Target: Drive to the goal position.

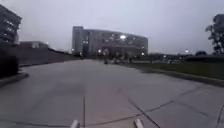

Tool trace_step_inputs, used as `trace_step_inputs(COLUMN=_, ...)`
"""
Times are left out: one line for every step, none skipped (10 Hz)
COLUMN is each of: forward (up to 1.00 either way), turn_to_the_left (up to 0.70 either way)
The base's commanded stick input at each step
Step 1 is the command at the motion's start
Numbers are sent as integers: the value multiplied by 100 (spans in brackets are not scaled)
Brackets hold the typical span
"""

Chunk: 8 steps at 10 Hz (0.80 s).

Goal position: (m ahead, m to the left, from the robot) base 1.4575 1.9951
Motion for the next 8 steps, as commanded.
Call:
trace_step_inputs(forward=100, turn_to_the_left=0)
trace_step_inputs(forward=100, turn_to_the_left=0)
trace_step_inputs(forward=100, turn_to_the_left=17)
trace_step_inputs(forward=100, turn_to_the_left=33)
trace_step_inputs(forward=100, turn_to_the_left=40)
trace_step_inputs(forward=100, turn_to_the_left=20)
trace_step_inputs(forward=100, turn_to_the_left=0)
trace_step_inputs(forward=100, turn_to_the_left=0)
